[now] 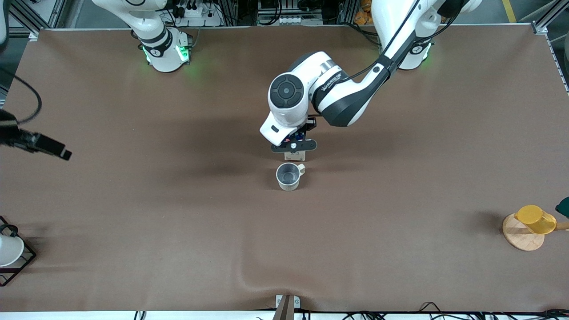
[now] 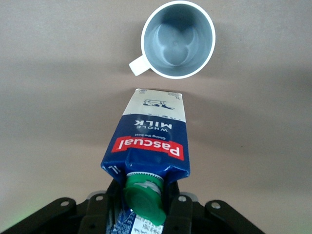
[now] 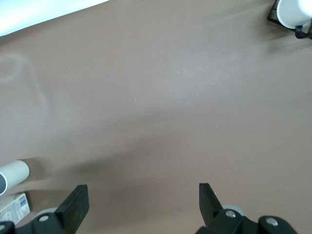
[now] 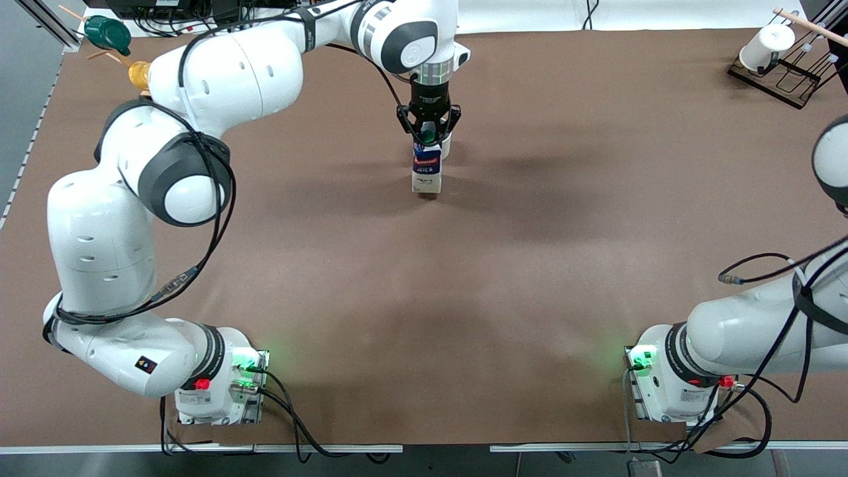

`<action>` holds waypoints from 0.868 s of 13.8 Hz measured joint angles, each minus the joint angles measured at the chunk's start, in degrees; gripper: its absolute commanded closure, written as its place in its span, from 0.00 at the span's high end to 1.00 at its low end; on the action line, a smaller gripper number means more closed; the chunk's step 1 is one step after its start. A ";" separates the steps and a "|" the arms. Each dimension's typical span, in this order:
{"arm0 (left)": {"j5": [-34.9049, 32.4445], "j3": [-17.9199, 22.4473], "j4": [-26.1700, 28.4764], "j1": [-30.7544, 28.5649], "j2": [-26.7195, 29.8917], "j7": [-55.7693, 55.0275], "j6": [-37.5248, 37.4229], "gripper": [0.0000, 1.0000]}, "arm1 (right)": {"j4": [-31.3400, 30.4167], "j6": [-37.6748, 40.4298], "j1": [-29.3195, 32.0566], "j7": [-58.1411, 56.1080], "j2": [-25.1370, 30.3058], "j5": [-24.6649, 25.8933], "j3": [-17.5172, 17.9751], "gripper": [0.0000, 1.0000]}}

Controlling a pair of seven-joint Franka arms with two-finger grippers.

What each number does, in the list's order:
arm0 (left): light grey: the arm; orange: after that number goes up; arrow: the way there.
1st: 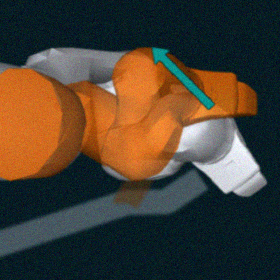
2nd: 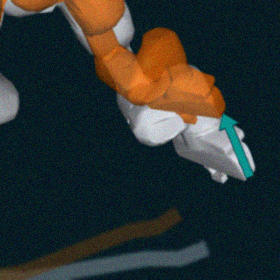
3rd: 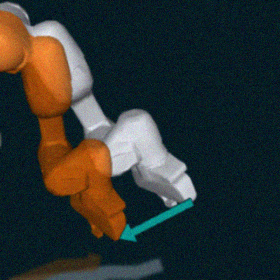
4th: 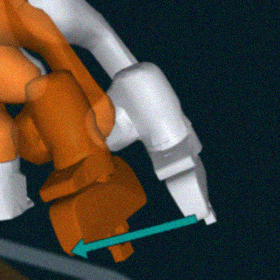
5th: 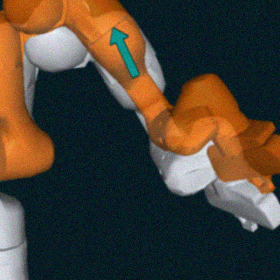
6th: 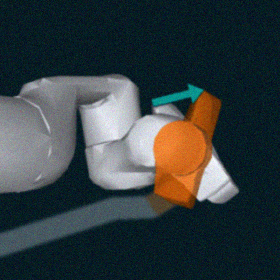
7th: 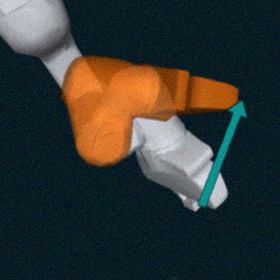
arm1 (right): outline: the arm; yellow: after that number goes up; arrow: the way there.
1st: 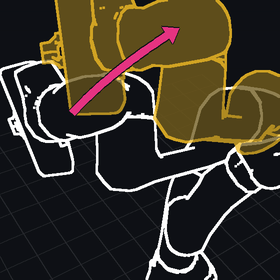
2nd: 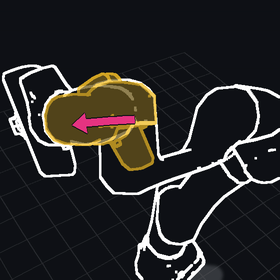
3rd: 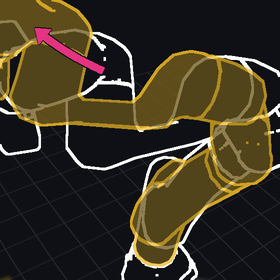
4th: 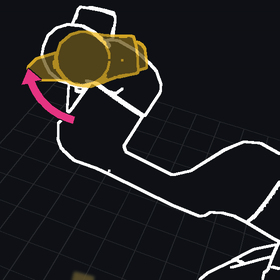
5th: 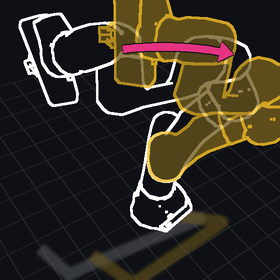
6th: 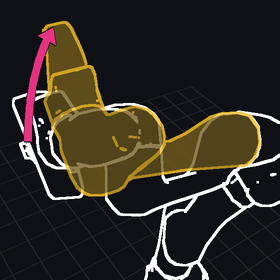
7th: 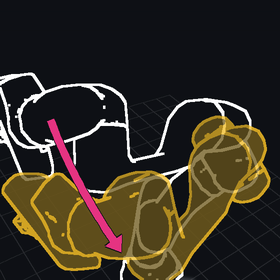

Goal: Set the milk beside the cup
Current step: 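Lower the milk carton beside the mug with the left gripper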

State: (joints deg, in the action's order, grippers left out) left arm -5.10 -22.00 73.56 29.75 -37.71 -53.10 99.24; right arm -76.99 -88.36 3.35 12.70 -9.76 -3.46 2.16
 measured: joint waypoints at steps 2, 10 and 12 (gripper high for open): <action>0.00 0.25 -0.11 -0.04 -0.27 0.00 0.60 0.43 | -5.33 -2.05 0.00 0.00 4.59 0.00 0.18 1.00; 0.00 0.45 -0.15 -0.08 -1.83 0.00 2.65 1.00 | -11.34 -6.04 0.00 0.00 9.89 0.00 0.74 1.00; 0.00 0.43 -0.52 -0.11 -1.81 0.00 2.74 1.00 | -11.99 -7.21 0.00 0.00 9.47 0.01 0.73 1.00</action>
State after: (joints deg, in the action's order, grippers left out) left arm -5.10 -21.56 73.04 29.64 -39.52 -53.10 101.98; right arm -88.99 -95.57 3.35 12.69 -0.29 -3.45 2.89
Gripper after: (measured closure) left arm 0.000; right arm 0.000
